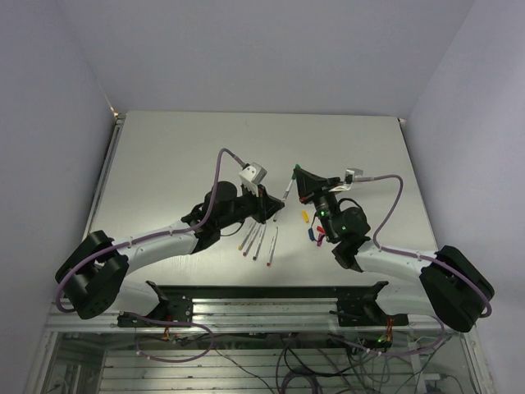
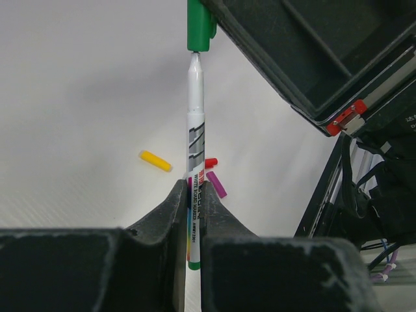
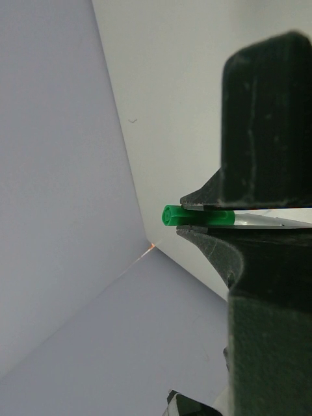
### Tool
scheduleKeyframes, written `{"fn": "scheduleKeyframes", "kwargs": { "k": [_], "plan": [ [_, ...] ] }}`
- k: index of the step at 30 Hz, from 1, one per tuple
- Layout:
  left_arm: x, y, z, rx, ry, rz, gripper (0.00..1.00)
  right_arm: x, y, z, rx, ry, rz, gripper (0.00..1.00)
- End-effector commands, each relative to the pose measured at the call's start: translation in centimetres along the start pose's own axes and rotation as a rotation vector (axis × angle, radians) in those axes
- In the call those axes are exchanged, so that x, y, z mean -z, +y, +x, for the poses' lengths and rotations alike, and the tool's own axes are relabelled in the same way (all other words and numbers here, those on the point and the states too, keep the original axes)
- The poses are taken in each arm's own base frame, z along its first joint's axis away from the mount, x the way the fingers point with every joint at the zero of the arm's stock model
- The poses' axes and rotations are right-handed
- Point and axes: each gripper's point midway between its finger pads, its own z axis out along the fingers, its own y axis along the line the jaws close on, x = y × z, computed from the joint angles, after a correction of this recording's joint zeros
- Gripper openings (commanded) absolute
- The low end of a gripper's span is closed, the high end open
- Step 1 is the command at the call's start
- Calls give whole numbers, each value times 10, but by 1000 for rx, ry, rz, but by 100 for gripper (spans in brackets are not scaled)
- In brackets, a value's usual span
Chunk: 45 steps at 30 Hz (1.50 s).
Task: Insert the pens into the pen caps
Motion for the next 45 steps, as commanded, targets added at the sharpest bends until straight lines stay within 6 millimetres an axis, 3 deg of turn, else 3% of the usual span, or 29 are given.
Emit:
{"fn": "scheduleKeyframes", "kwargs": {
  "k": [1,15,26,37,45],
  "plan": [
    [2,-11,-16,-15,-55,43,7,-3,7,-5,-24,-23,-25,0],
    [3,-7,-29,12,-146,15,7,3,11,13,-61,52,-60,0],
    [12,-8,-57,58,-303,8,7,14,20,57,-67,228,-147,0],
    [36,8,-99,24,-486,-106,7,28,12,102,-44,418,-140,0],
    [36,21,-115,32,-545,-131,7,41,9,135,-36,556,-133,0]
  ]
}}
